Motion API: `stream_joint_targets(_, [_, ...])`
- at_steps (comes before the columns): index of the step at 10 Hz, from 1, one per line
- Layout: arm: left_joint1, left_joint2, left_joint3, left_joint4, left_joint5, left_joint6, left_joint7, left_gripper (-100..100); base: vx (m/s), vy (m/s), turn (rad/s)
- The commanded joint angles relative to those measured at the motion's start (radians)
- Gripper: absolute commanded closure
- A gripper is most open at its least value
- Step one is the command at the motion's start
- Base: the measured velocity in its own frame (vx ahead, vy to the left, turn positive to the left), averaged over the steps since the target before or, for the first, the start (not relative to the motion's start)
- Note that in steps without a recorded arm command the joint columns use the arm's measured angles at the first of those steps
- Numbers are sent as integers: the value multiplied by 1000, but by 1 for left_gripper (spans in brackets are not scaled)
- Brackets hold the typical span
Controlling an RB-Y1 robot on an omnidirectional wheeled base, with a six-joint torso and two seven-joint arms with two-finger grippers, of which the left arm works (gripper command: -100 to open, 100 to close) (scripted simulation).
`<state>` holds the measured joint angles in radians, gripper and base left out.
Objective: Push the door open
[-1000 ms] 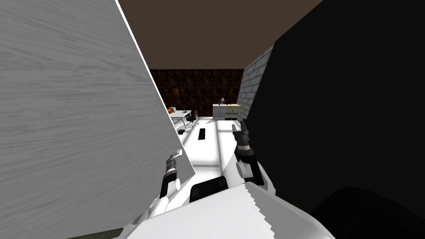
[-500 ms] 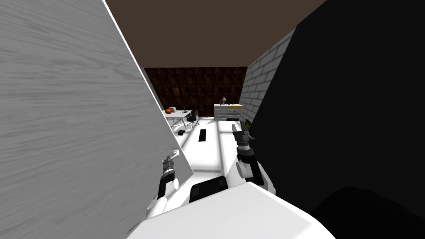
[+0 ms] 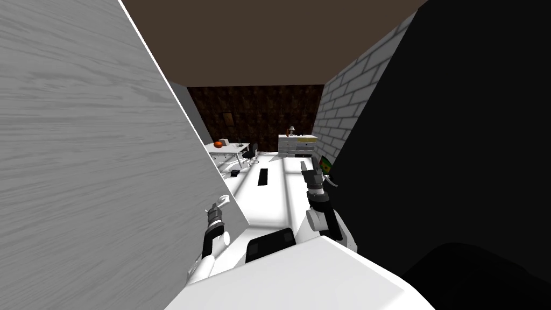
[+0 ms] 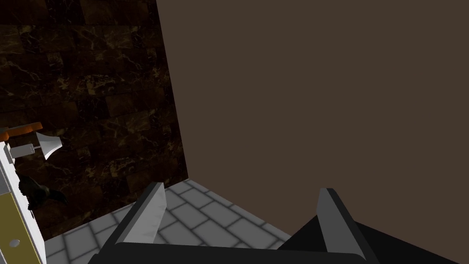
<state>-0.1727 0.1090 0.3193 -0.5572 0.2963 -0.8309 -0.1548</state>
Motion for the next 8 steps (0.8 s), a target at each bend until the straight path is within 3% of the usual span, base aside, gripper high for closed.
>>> stream_joint_targets(1, [24,-1,15,-44,9,17,-12,100,150,-16,50])
stream_joint_targets(2, [24,-1,15,-44,9,17,-12,100,67,-3,15])
stream_joint_targets(3, [26,2,37,-43,23,15,-20,100,141,-5,47])
stream_joint_targets(8, [30,8,84,-41,55,11,-39,100,199,-14,51])
